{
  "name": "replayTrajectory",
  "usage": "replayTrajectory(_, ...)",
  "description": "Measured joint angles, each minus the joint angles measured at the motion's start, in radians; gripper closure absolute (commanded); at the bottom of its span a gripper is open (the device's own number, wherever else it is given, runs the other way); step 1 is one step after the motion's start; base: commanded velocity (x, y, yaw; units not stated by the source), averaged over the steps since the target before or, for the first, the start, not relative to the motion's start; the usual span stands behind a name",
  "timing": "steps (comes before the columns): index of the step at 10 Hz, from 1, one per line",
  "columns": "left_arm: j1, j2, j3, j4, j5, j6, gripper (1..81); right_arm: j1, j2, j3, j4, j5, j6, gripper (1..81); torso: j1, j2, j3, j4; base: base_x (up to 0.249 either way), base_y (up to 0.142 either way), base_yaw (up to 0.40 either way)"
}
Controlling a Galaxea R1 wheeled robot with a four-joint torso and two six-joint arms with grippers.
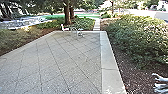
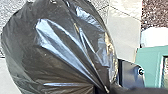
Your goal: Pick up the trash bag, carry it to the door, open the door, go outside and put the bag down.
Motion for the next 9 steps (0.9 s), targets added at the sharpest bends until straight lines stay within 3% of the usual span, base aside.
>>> replayTrajectory(1, -0.042, 0.000, -0.011, -0.029, 0.022, 0.000, 81.1, -0.001, 0.000, -0.007, 0.000, 0.000, 0.000, 1.0, 0.000, 0.000, 0.002, 0.006, 0.000, 0.000, 0.000)
replayTrajectory(2, -0.092, 0.002, -0.038, -0.055, 0.060, 0.000, 81.1, -0.005, 0.000, -0.011, 0.000, 0.000, 0.000, 1.0, 0.000, 0.000, 0.003, 0.026, 0.000, 0.000, 0.000)
replayTrajectory(5, -0.174, 0.000, -0.165, -0.099, 0.143, 0.000, 81.1, -0.002, 0.000, -0.014, 0.000, 0.002, 0.000, 1.0, 0.000, 0.000, -0.015, 0.120, 0.000, 0.000, 0.000)
replayTrajectory(6, -0.200, 0.000, -0.205, -0.107, 0.175, 0.000, 81.1, 0.003, 0.000, -0.014, 0.001, 0.002, 0.000, 1.0, 0.001, 0.001, -0.019, 0.140, 0.000, 0.000, 0.000)
replayTrajectory(7, -0.234, 0.000, -0.226, -0.115, 0.194, 0.000, 81.1, 0.005, 0.000, -0.014, 0.001, 0.003, 0.000, 1.0, 0.001, 0.001, -0.022, 0.147, 0.000, 0.000, 0.000)
replayTrajectory(9, -0.317, 0.004, -0.232, -0.137, 0.214, -0.002, 81.1, 0.005, 0.000, -0.014, 0.001, 0.004, 0.000, 1.0, 0.000, 0.001, -0.054, 0.148, 0.000, 0.000, 0.000)
